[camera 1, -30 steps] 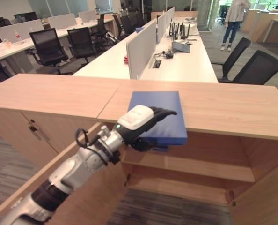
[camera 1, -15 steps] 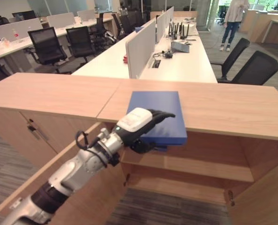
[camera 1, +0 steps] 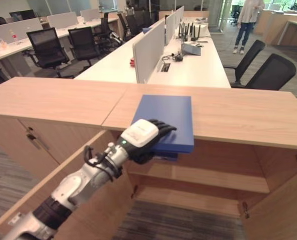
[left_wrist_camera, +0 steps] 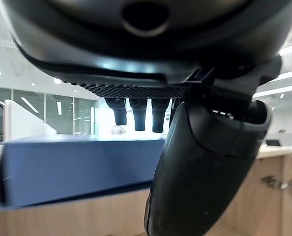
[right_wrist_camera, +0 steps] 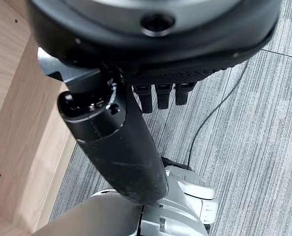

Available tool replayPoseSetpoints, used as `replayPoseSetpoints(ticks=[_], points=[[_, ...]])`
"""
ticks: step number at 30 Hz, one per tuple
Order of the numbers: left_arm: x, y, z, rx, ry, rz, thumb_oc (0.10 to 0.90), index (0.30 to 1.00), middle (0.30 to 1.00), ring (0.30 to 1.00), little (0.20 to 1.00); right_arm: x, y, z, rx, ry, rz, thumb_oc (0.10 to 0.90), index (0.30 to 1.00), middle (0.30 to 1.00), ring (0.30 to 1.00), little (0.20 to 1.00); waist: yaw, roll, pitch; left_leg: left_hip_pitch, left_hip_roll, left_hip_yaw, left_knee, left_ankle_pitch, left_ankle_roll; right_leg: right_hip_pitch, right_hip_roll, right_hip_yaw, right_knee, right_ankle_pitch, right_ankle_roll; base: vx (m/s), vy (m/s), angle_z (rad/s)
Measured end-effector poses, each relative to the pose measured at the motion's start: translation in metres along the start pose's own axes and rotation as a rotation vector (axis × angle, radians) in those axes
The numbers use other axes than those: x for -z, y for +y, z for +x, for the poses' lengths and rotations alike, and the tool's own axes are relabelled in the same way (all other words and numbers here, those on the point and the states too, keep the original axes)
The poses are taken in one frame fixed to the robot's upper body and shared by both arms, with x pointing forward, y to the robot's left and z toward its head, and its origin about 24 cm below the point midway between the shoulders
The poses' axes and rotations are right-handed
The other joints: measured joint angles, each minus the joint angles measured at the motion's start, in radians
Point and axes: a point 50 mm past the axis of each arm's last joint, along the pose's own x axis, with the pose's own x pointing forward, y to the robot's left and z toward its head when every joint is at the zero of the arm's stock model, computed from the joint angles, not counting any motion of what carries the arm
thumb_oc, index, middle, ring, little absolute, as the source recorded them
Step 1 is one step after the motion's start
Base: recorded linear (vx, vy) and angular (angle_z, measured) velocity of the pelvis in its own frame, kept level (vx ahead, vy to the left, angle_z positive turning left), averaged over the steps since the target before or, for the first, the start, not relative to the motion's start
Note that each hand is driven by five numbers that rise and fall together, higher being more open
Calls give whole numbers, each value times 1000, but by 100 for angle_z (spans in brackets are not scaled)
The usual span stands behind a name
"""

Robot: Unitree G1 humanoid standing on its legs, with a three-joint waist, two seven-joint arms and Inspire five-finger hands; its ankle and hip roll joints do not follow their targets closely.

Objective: Put the empty folder in the office cabinet

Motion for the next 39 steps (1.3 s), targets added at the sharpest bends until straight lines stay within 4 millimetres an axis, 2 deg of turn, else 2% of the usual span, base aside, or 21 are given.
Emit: replayPoseSetpoints(ticks=[4, 8, 21, 22, 23, 29, 31, 34, 39], points=[[11, -6, -1, -16, 47, 102, 800, 900, 900, 900, 900, -1, 0, 0, 7, -5, 0, 800, 900, 900, 900, 900, -1, -2, -1, 0, 0, 1, 0, 0, 0, 0, 0, 1, 0, 0, 0, 0, 0, 0], [12, -6, -1, -20, 49, 151, 800, 900, 900, 900, 900, -1, 0, 0, 8, -4, 0, 800, 900, 900, 900, 900, 0, -2, -1, 0, 0, 1, 0, 0, 0, 0, 0, 1, 0, 0, 0, 0, 0, 0], [12, -7, -1, -21, 52, 152, 800, 900, 900, 900, 900, -1, 1, 0, 11, -4, 1, 800, 900, 900, 900, 900, 0, -7, -4, 2, 0, 2, 0, 0, 0, 1, 0, 2, 0, 1, 0, 0, 0, 0], [12, -7, -1, -22, 52, 151, 612, 618, 618, 618, 618, -1, 2, 0, 11, -4, 1, 800, 900, 900, 900, 900, 0, -8, -4, 2, 0, 2, 0, 0, 0, 1, 0, 3, 0, 1, 0, 0, 0, 0], [12, -8, -1, -23, 55, 150, 403, 305, 305, 305, 305, -1, 2, 0, 11, -4, 1, 800, 900, 900, 900, 900, -1, -8, -4, 3, 0, 2, 0, 0, 0, 2, 0, 3, 0, 1, 0, 0, 0, 0], [17, -13, 3, -112, 112, 121, 400, 300, 300, 300, 300, 0, 3, 0, 11, -2, 2, 800, 900, 900, 900, 900, -3, -11, -13, 5, 1, 5, 0, 0, 0, 4, 1, 6, 0, 2, 0, 10, -1, 0], [16, -13, 7, -132, 114, 157, 400, 300, 300, 300, 300, 1, 3, 0, 11, 1, 2, 800, 900, 900, 900, 900, -3, -13, -21, 6, 1, 6, 0, -1, 0, 4, 1, 8, 0, 2, 0, -19, 0, -2], [22, -21, 7, -126, 149, 175, 400, 300, 300, 300, 300, -1, 2, 0, 23, -4, 2, 800, 900, 900, 900, 900, -18, -3, -28, 7, 1, 13, 0, 0, 0, 3, 0, 14, 0, 5, 2, -3, 2, -4], [29, -25, 8, -150, 206, 191, 400, 300, 300, 300, 300, 1, 0, 0, 35, 2, 5, 800, 900, 900, 900, 900, -27, 6, -36, 6, 3, 17, 0, 0, -1, 1, 1, 18, 0, 8, 2, -7, 1, -3]])
